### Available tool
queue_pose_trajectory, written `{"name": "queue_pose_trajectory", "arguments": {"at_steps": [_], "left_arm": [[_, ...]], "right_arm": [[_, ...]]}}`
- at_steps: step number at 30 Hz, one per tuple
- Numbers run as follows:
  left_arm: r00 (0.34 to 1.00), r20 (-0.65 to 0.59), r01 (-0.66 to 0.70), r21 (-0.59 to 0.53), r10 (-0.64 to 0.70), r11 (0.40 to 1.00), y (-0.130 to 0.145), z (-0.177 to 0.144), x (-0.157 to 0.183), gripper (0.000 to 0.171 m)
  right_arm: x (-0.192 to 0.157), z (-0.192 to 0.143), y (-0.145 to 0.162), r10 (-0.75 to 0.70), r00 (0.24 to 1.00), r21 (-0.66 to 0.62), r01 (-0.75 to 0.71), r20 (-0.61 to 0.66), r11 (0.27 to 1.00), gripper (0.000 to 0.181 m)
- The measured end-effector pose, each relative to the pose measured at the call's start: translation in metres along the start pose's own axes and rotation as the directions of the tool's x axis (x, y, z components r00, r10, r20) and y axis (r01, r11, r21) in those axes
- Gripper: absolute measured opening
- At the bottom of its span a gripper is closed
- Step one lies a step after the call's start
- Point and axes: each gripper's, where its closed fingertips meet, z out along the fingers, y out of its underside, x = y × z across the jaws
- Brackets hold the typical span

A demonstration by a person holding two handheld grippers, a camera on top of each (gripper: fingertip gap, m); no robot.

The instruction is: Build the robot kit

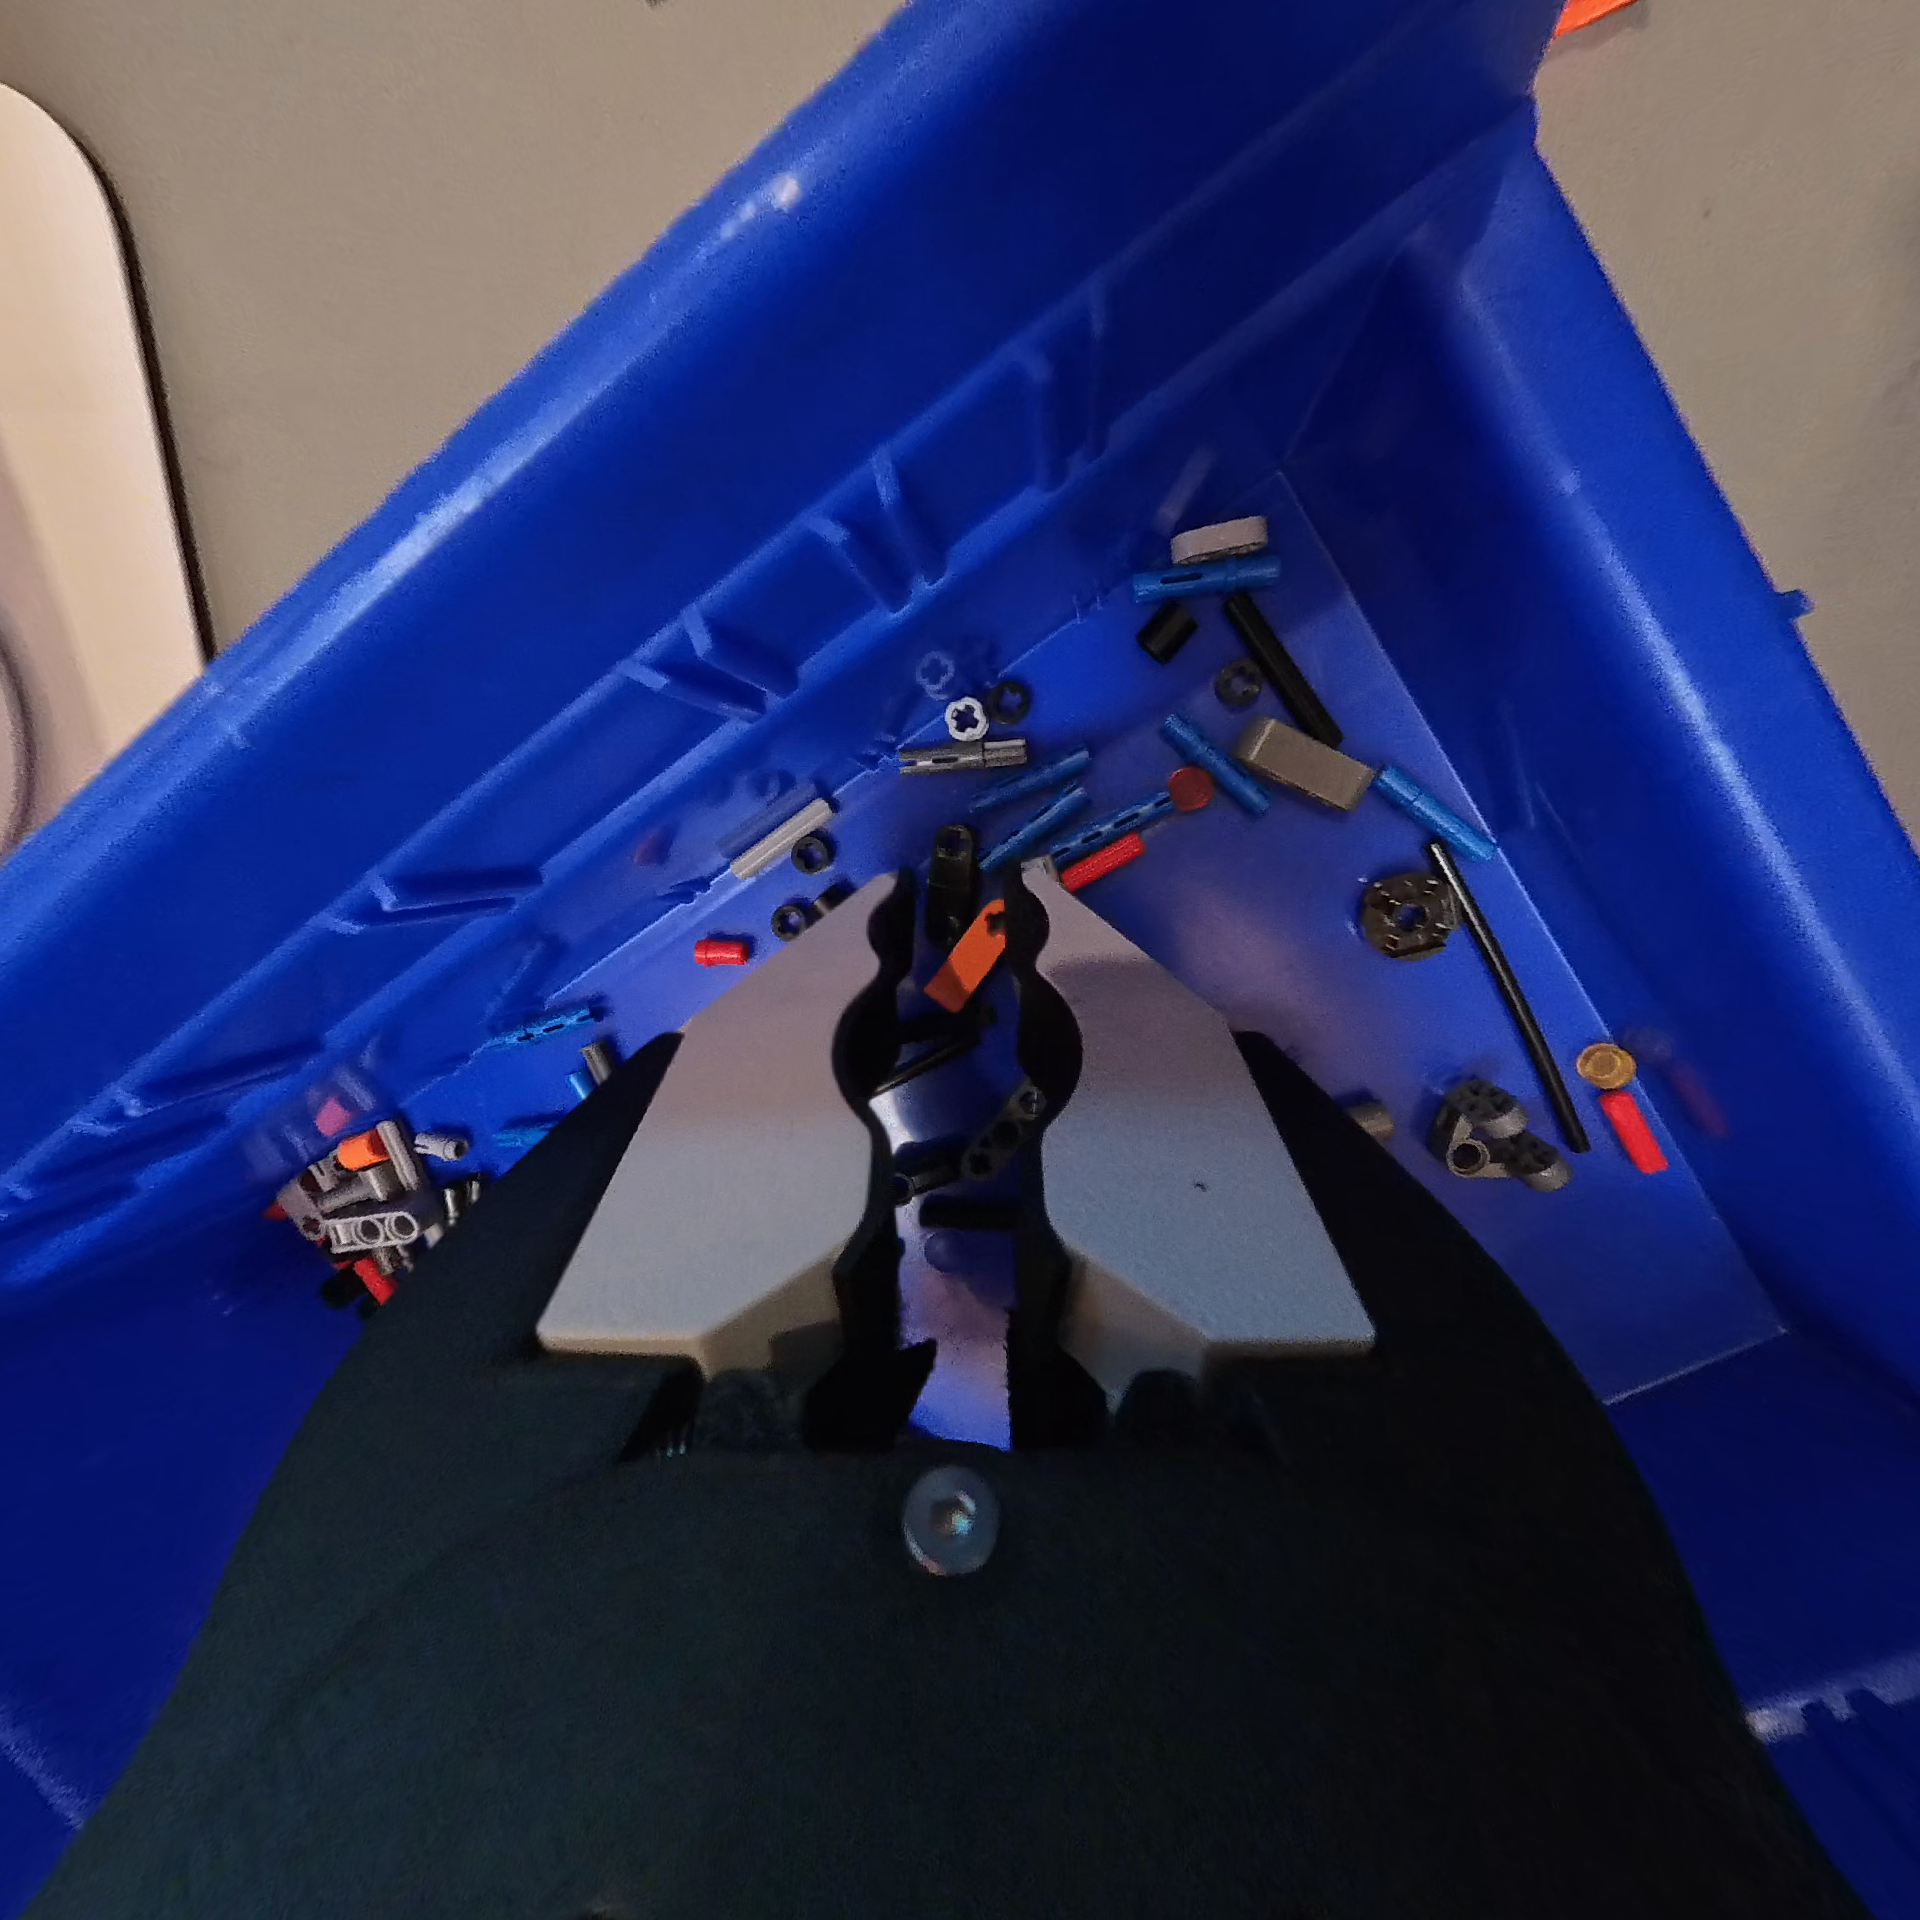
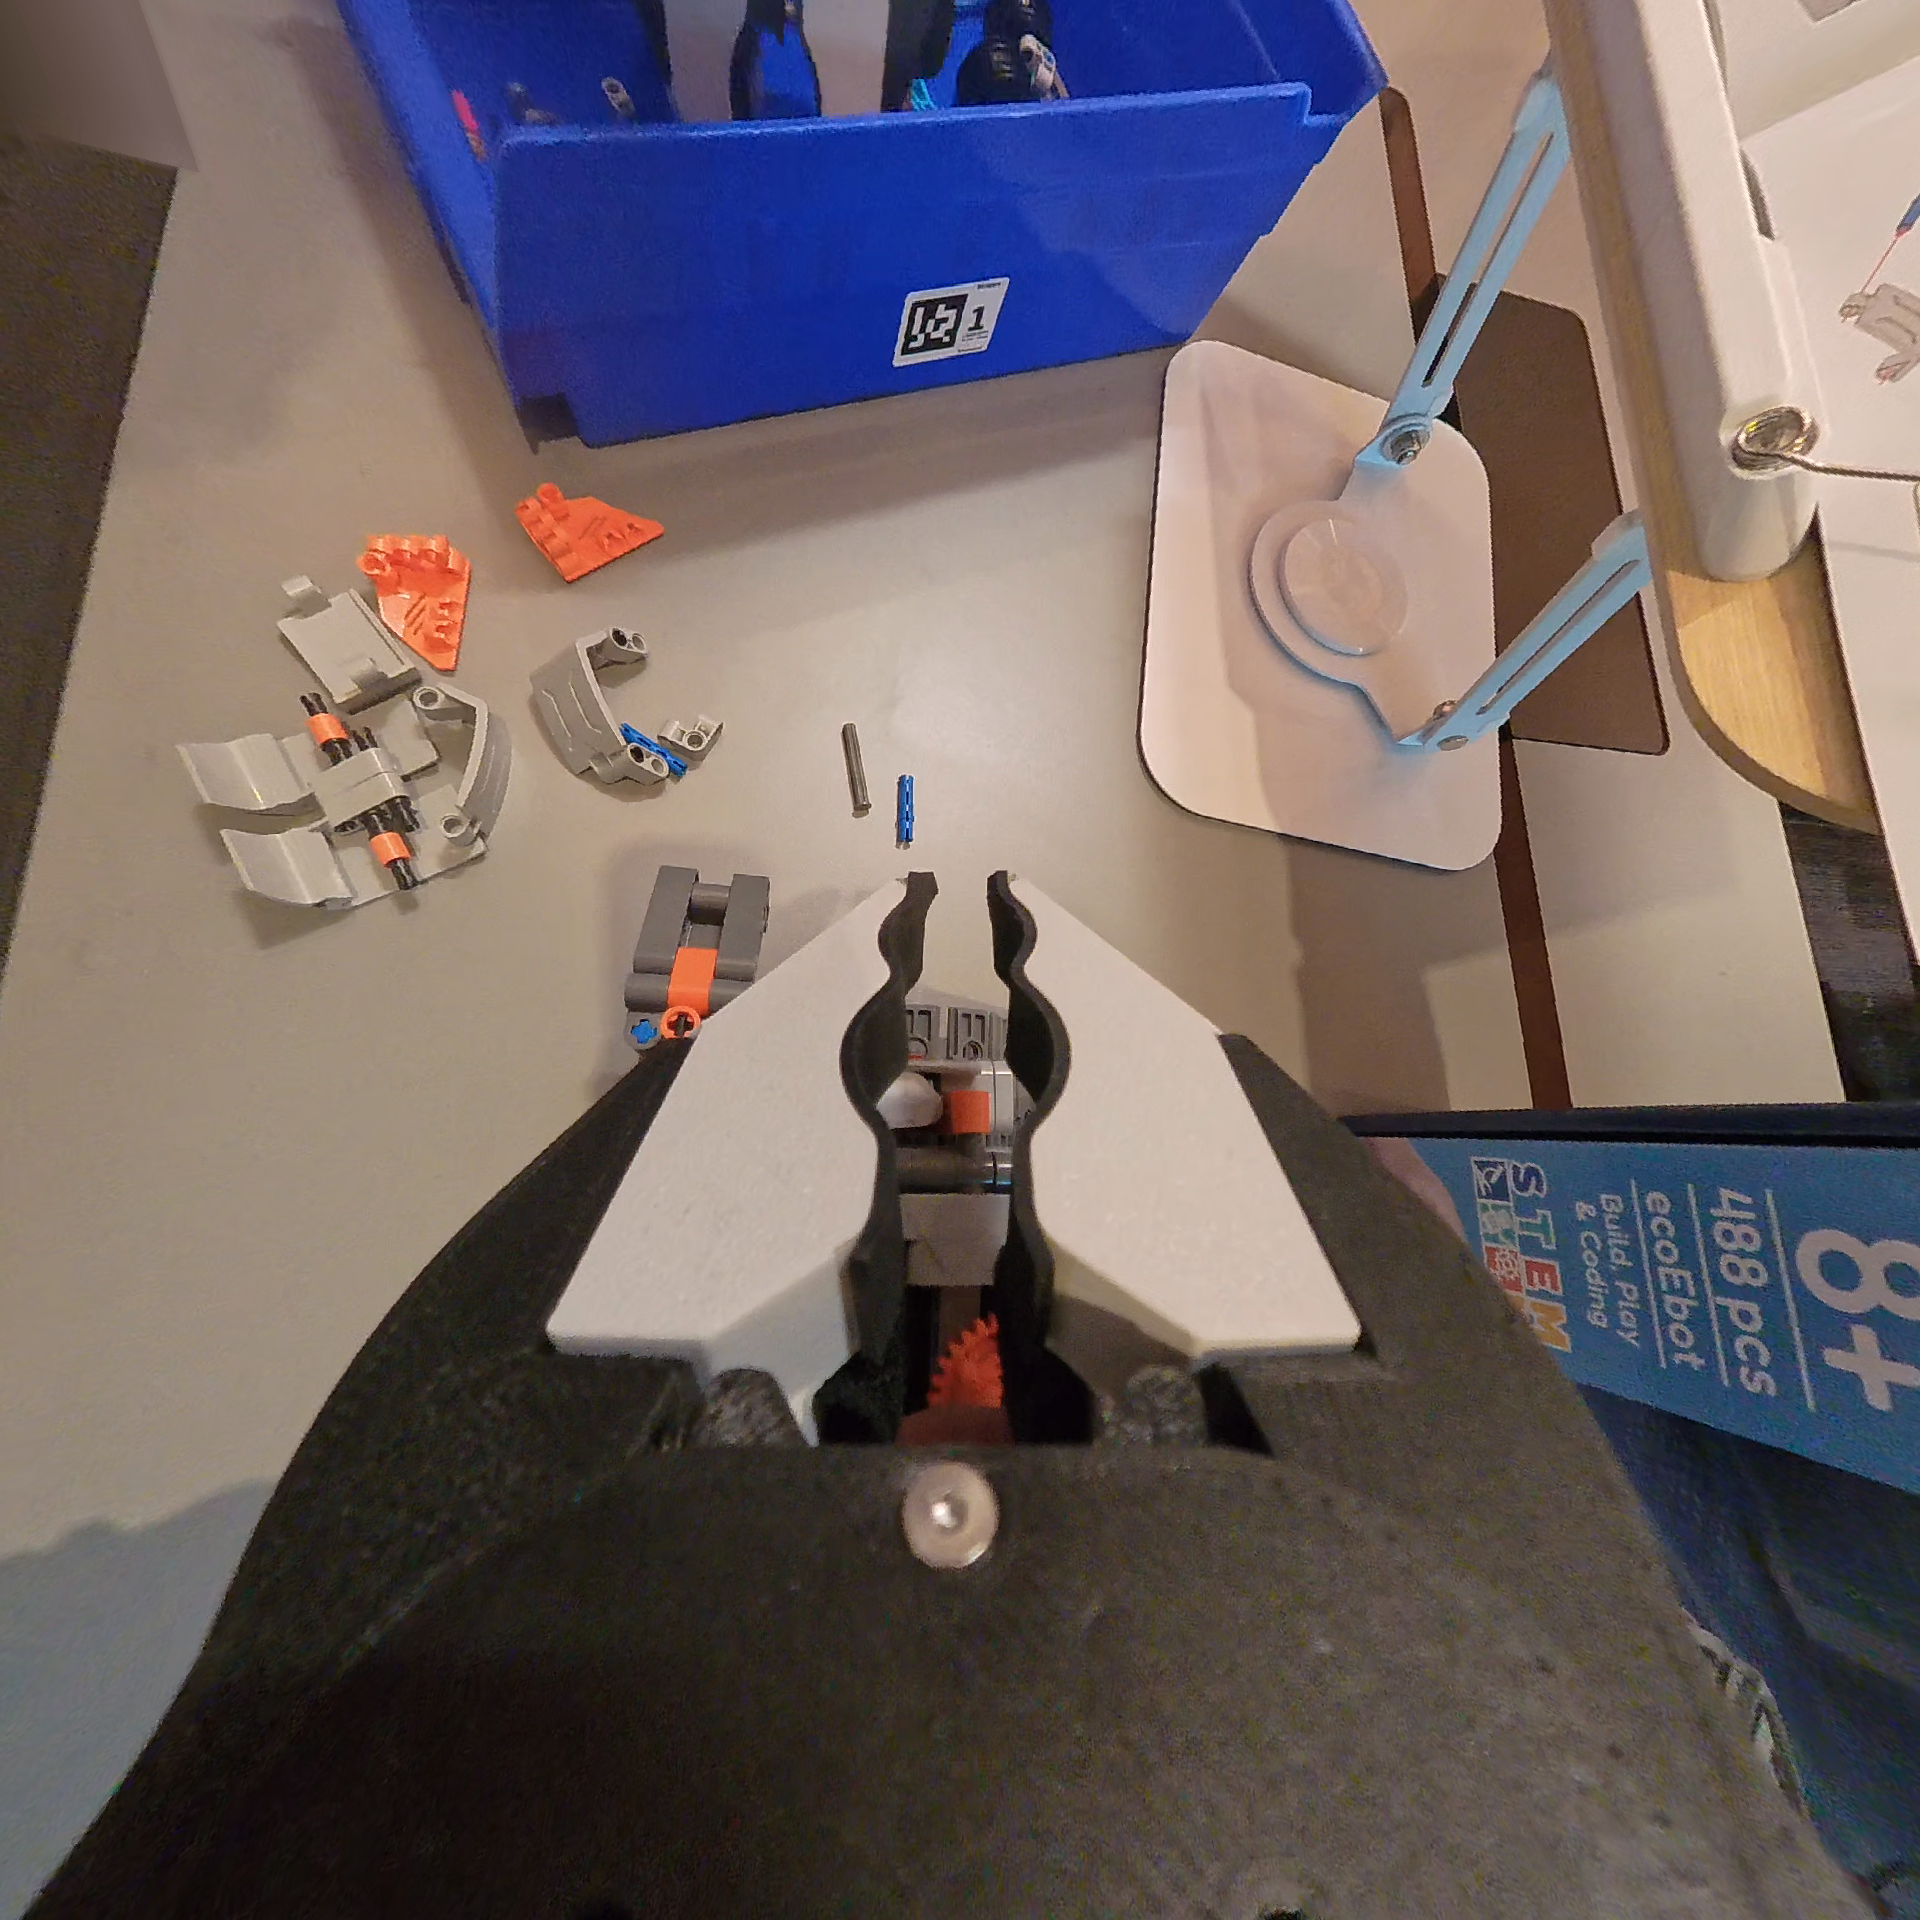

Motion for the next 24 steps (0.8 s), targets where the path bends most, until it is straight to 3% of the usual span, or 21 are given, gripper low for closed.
{"name": "queue_pose_trajectory", "arguments": {"at_steps": [2,8,14,20,24], "left_arm": [[1.000,-0.010,0.016,0.013,-0.015,1.000,-0.002,0.002,0.000,0.006],[1.000,-0.006,0.011,0.016,-0.011,1.000,-0.002,-0.001,0.000,0.006],[0.996,0.090,-0.016,0.061,0.010,0.998,-0.023,-0.047,-0.008,0.006],[0.972,0.182,-0.169,0.120,0.145,0.978,-0.101,-0.095,-0.016,0.005],[0.949,0.127,-0.299,0.077,0.288,0.951,-0.148,-0.072,-0.015,0.005]], "right_arm": [[0.000,0.000,0.000,0.000,1.000,-0.001,0.000,0.000,1.000,0.010],[0.001,0.000,0.002,0.003,1.000,-0.005,-0.003,-0.003,1.000,0.010],[0.002,-0.008,-0.002,-0.002,1.000,0.012,0.003,-0.018,1.000,0.010],[0.000,-0.013,-0.010,-0.021,0.999,0.026,0.021,-0.027,0.999,0.010],[-0.002,-0.018,-0.016,-0.036,0.999,0.036,0.037,-0.033,0.999,0.010]]}}
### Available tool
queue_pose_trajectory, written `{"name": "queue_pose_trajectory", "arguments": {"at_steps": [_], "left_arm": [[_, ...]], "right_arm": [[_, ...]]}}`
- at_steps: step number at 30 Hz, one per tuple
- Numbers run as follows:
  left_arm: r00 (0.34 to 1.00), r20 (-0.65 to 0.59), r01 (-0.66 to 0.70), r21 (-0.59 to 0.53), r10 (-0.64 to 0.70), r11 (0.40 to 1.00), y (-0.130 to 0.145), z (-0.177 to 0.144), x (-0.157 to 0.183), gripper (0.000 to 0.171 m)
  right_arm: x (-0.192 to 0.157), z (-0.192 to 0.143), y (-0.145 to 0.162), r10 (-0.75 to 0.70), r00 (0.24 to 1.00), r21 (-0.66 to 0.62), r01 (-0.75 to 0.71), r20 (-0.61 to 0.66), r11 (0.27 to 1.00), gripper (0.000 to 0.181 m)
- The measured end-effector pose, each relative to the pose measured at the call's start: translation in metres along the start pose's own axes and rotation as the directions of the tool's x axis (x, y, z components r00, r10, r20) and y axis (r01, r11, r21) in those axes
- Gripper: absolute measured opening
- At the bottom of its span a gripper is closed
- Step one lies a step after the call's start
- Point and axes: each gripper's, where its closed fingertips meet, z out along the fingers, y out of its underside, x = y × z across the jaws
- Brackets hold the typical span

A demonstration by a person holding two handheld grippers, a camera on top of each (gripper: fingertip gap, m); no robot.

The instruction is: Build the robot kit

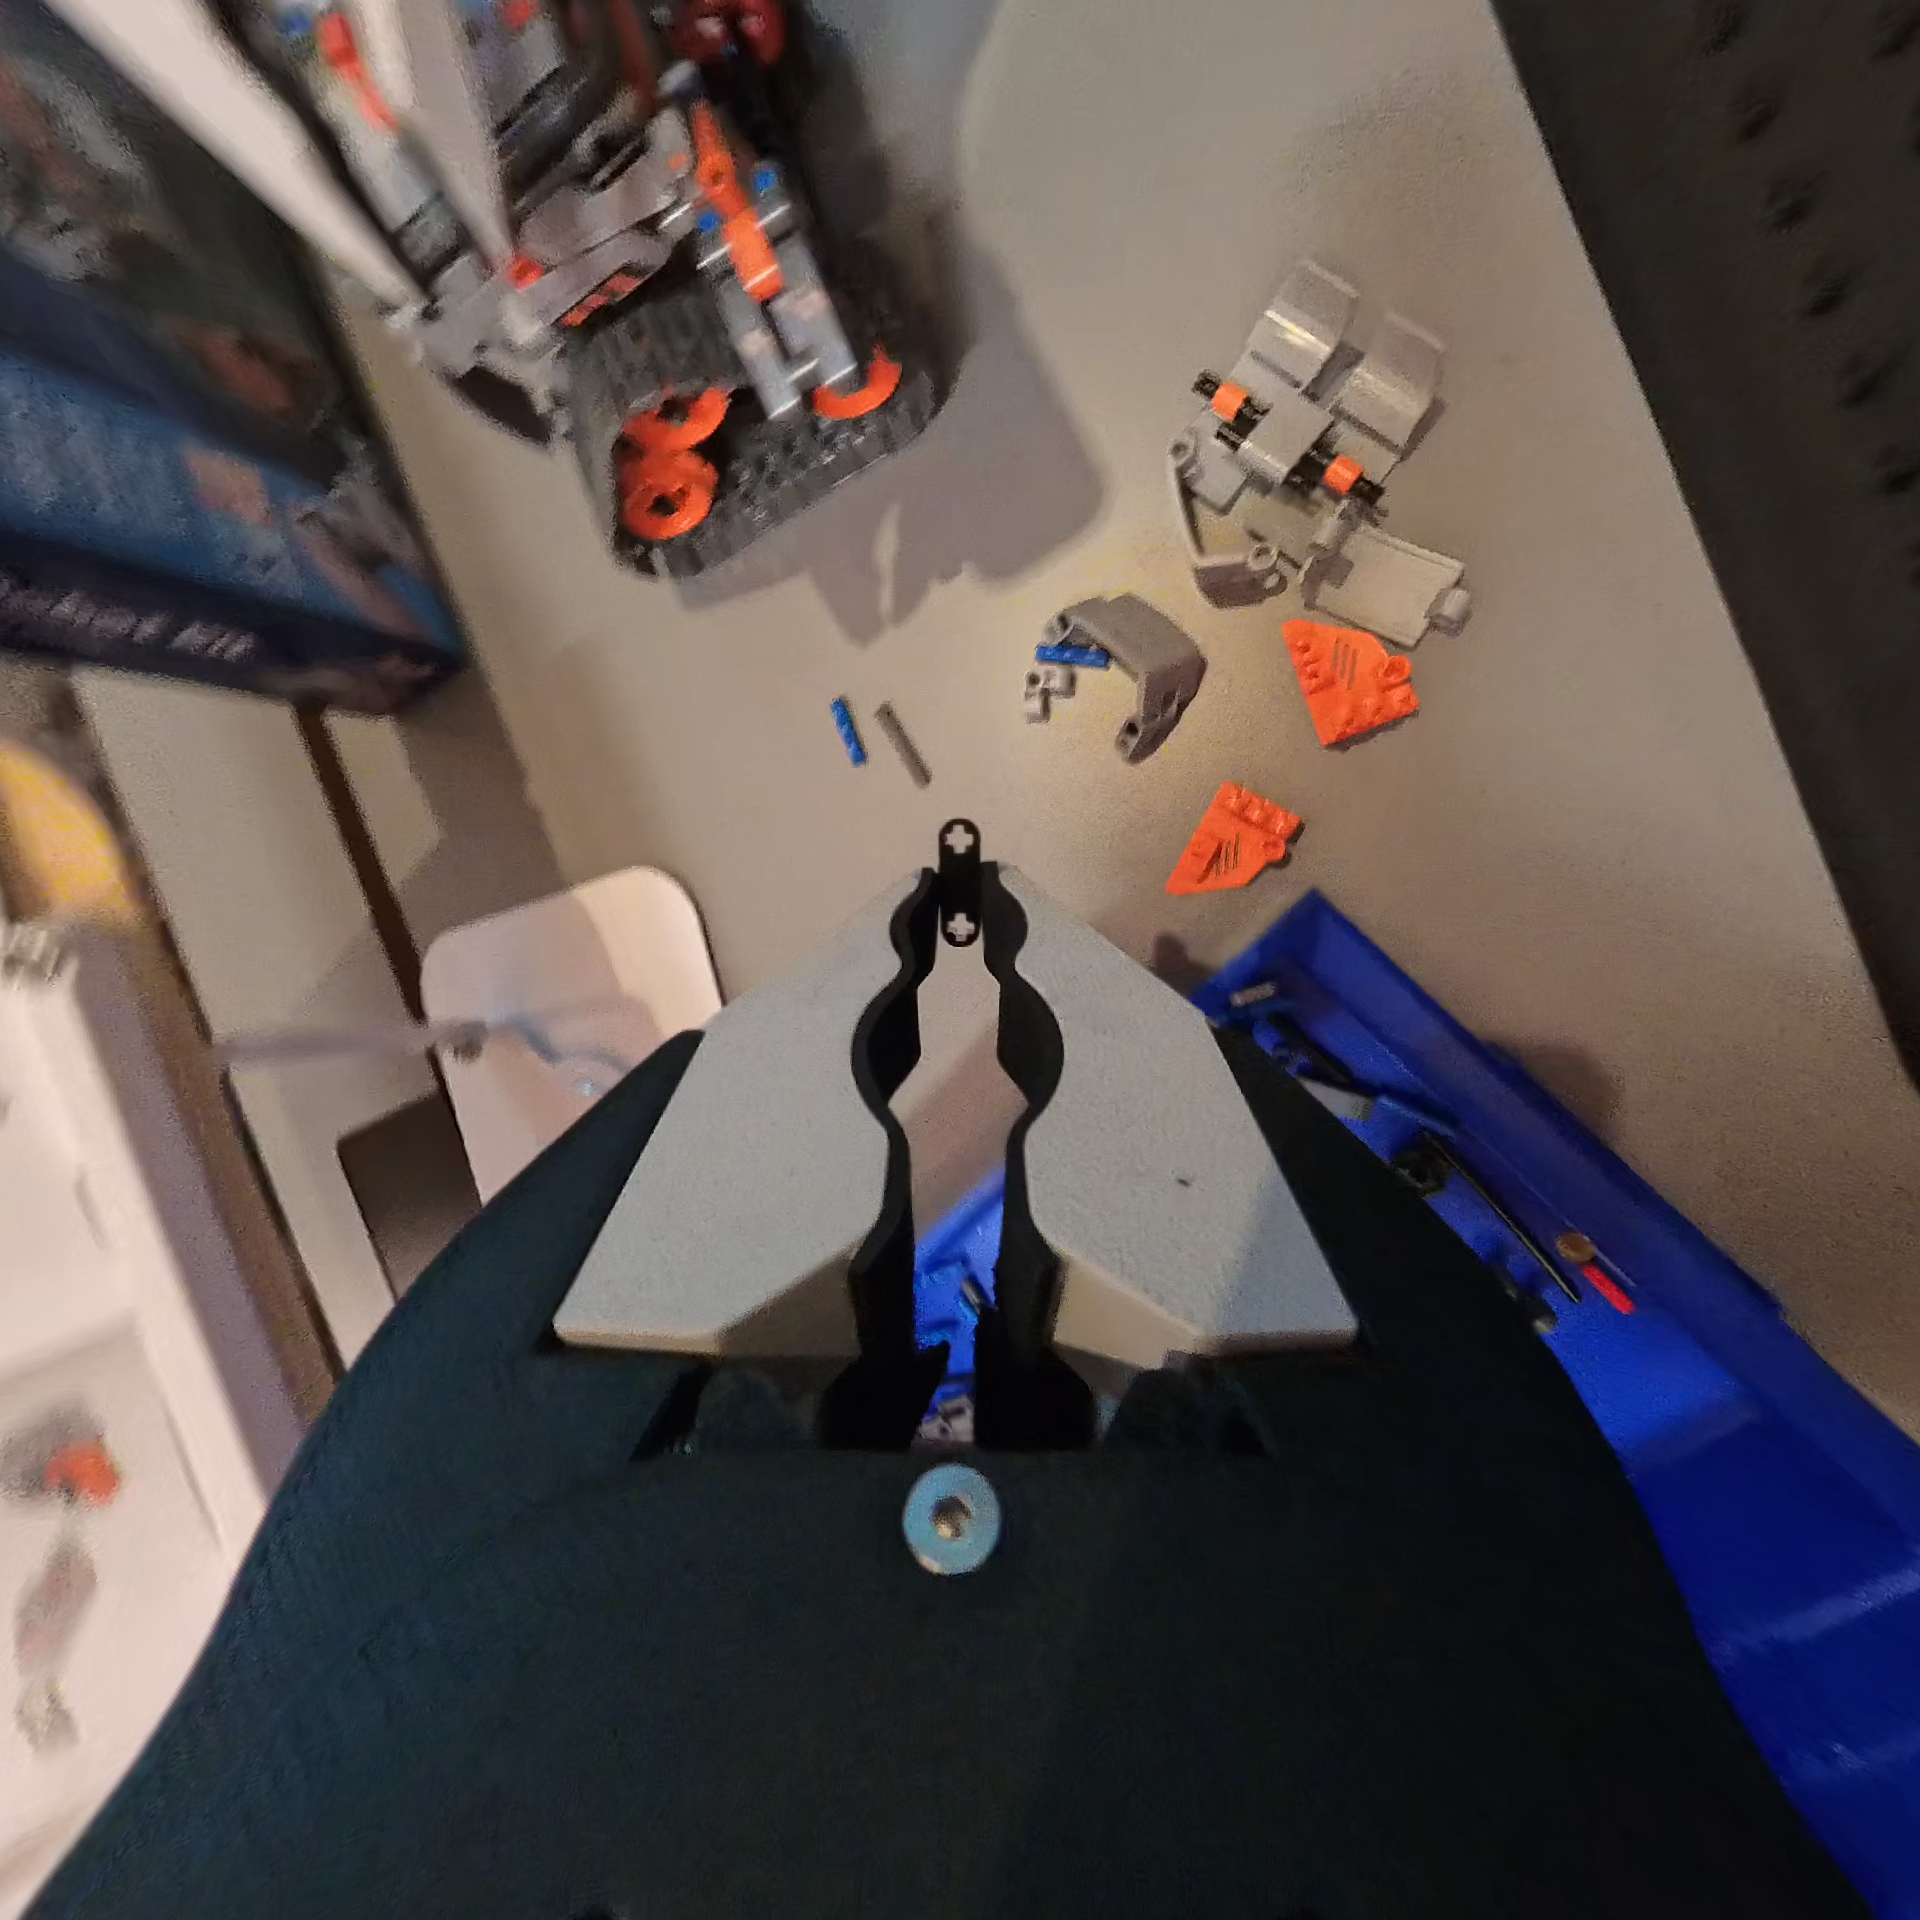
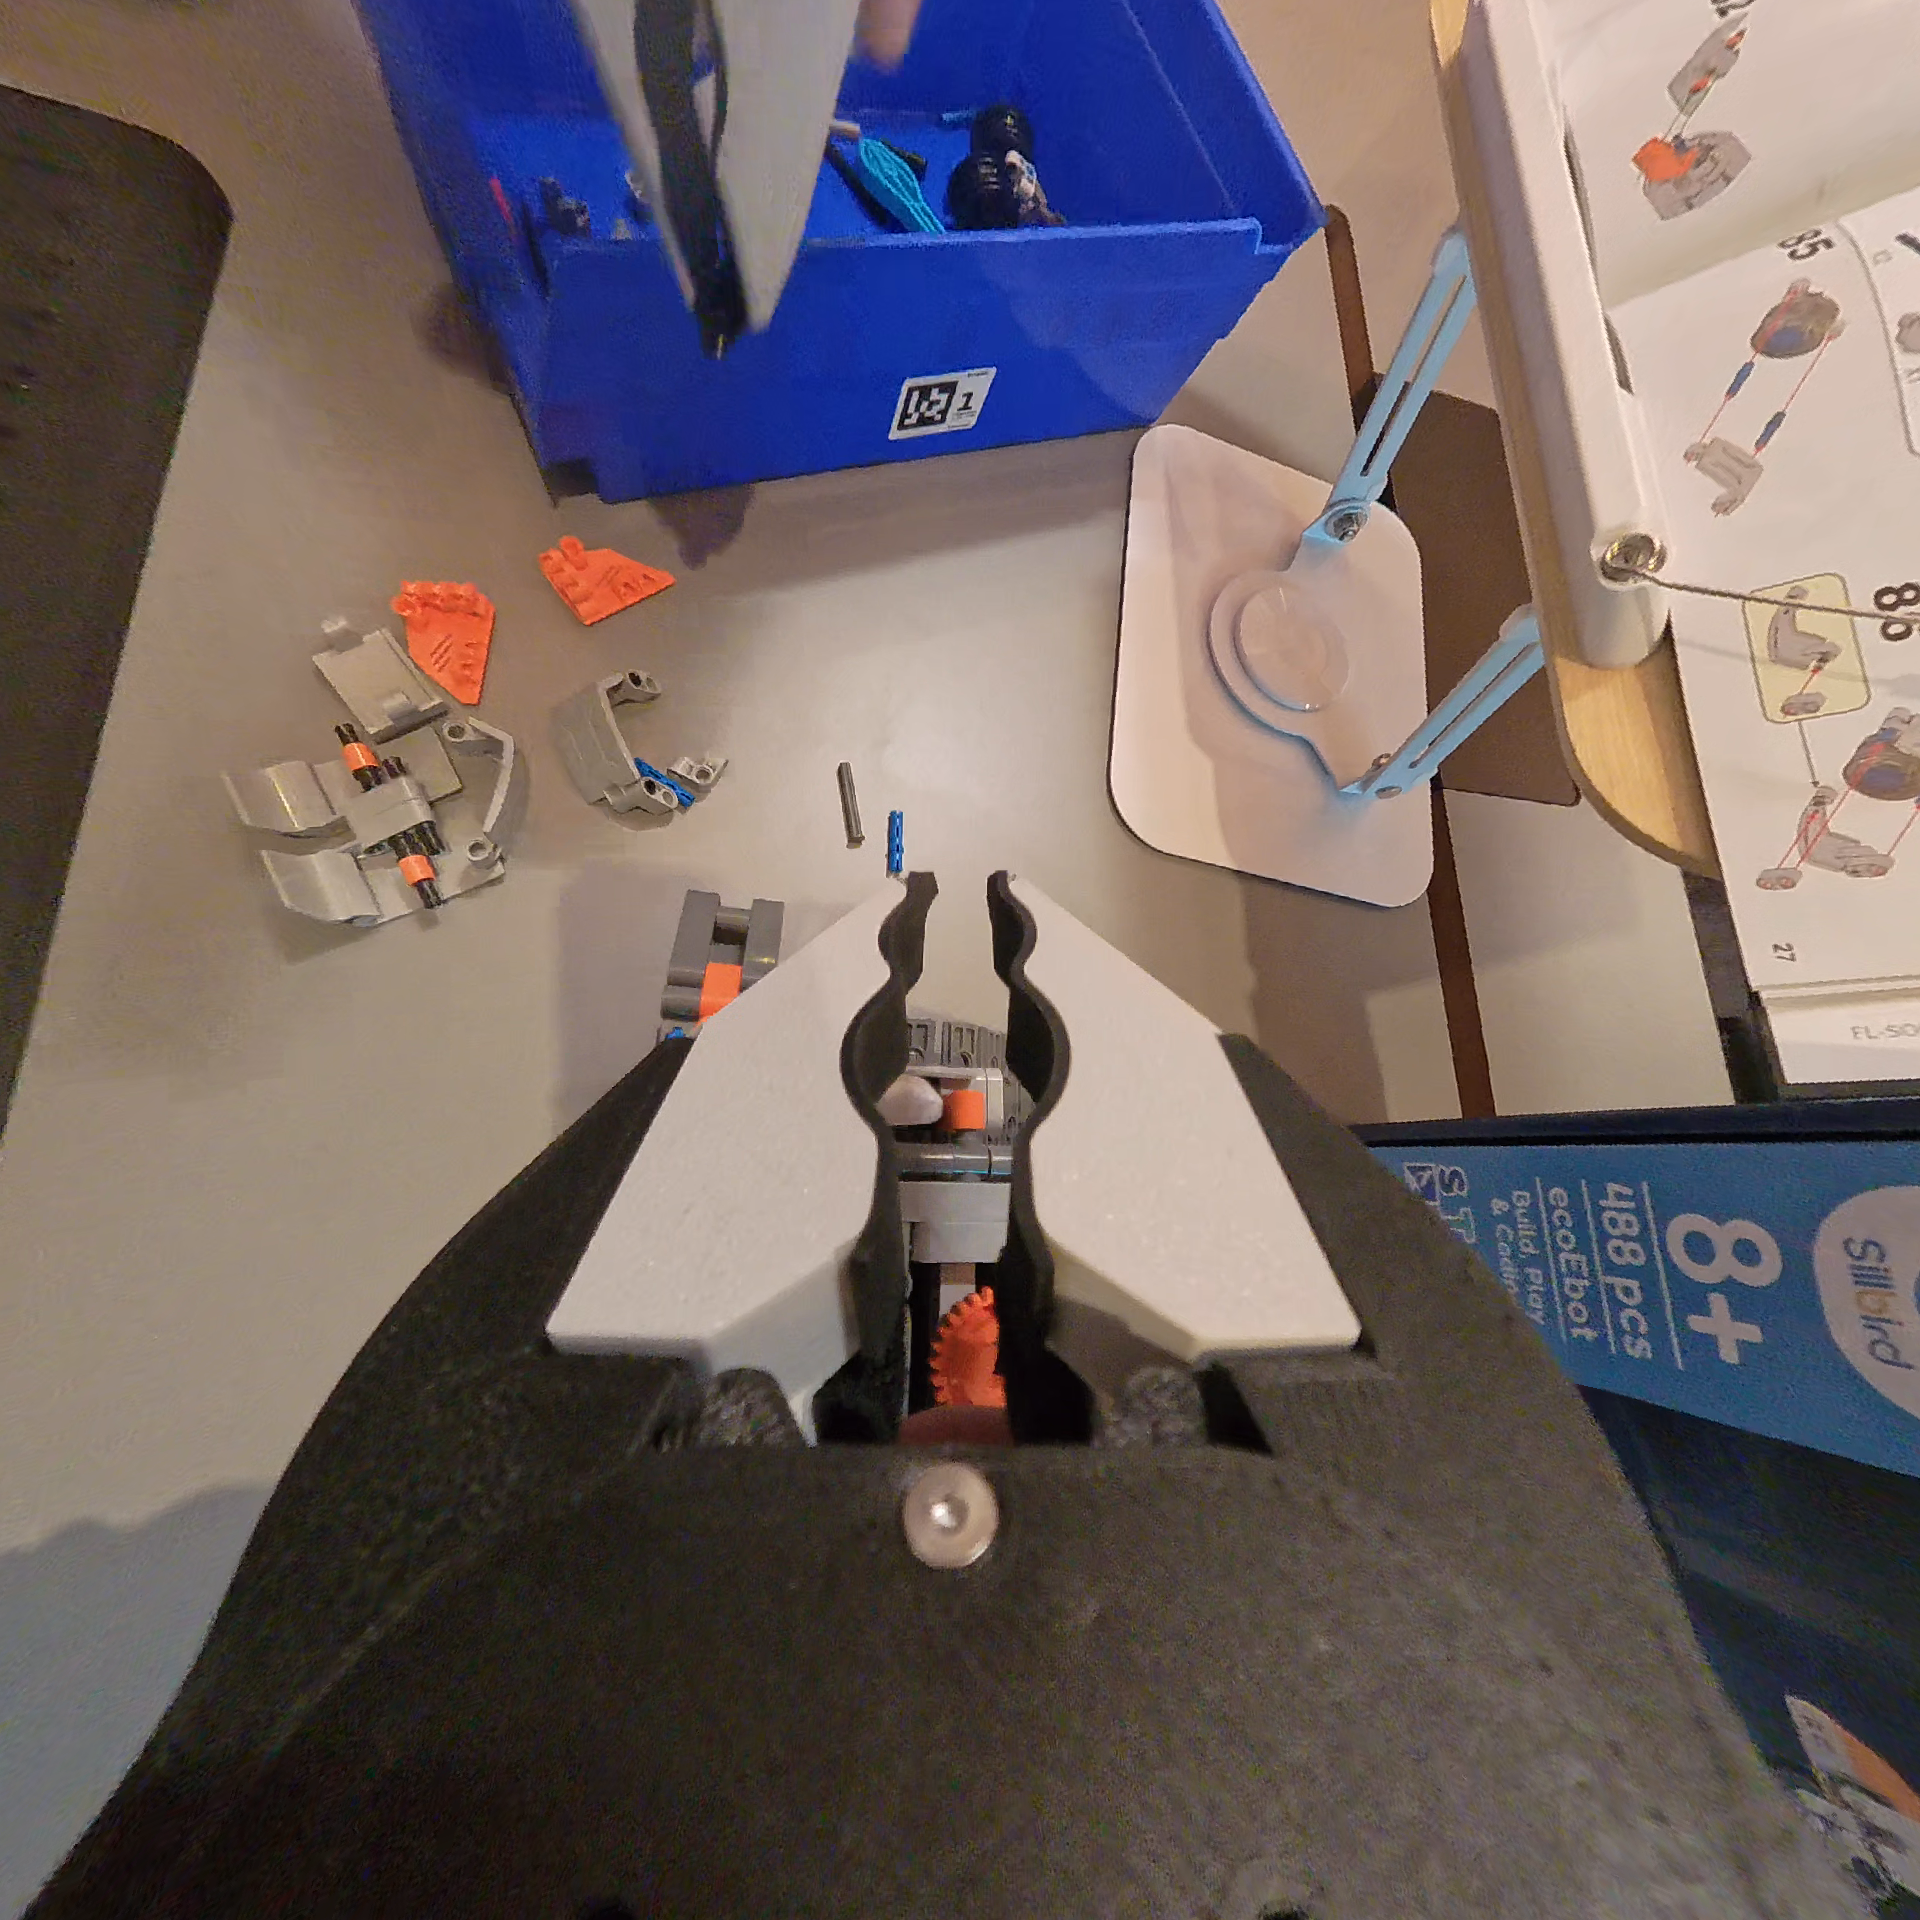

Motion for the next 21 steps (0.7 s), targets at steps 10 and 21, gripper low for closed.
{"name": "queue_pose_trajectory", "arguments": {"at_steps": [10,21], "left_arm": [[0.922,-0.352,-0.226,-0.154,0.160,0.962,-0.011,0.101,0.033,0.006],[0.932,-0.333,-0.181,-0.090,0.142,0.979,-0.017,0.108,0.038,0.024]], "right_arm": [[0.002,-0.007,-0.002,0.000,1.000,0.025,0.001,-0.006,1.000,0.010],[0.003,-0.005,0.000,0.004,1.000,0.021,-0.004,-0.003,1.000,0.010]]}}
